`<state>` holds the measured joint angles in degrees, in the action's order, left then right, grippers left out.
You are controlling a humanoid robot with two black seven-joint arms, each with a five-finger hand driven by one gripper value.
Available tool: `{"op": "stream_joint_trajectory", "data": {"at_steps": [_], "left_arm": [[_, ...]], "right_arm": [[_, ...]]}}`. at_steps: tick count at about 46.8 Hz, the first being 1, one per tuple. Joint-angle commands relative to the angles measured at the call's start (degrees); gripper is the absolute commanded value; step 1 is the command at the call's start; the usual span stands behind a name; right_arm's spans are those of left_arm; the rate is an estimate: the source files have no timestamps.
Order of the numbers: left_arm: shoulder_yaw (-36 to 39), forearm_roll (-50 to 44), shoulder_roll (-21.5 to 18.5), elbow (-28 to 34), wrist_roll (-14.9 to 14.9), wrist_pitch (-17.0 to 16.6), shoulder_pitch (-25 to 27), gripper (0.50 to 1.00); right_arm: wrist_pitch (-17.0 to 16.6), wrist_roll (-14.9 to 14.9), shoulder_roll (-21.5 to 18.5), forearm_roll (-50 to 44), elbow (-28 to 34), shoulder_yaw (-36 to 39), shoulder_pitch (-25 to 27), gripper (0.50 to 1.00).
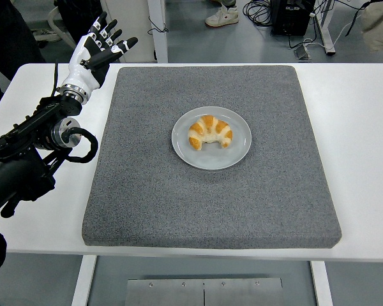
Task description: Place the bread on the plate
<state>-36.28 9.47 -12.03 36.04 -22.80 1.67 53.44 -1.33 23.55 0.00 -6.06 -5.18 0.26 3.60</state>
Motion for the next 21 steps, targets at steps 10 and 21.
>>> {"op": "stream_joint_trajectory", "data": {"at_steps": [10, 21], "left_arm": [[0.07, -0.33, 0.08, -1.5, -0.05, 0.0, -0.09, 0.966], [0.15, -0.24, 0.08, -1.5, -0.4, 0.0, -0.09, 0.966]], "right_arm": [[0.01, 0.0, 0.0, 0.0, 0.0, 0.0, 0.0, 1.0], [0.01, 0.0, 0.0, 0.0, 0.0, 0.0, 0.0, 1.0]]}}
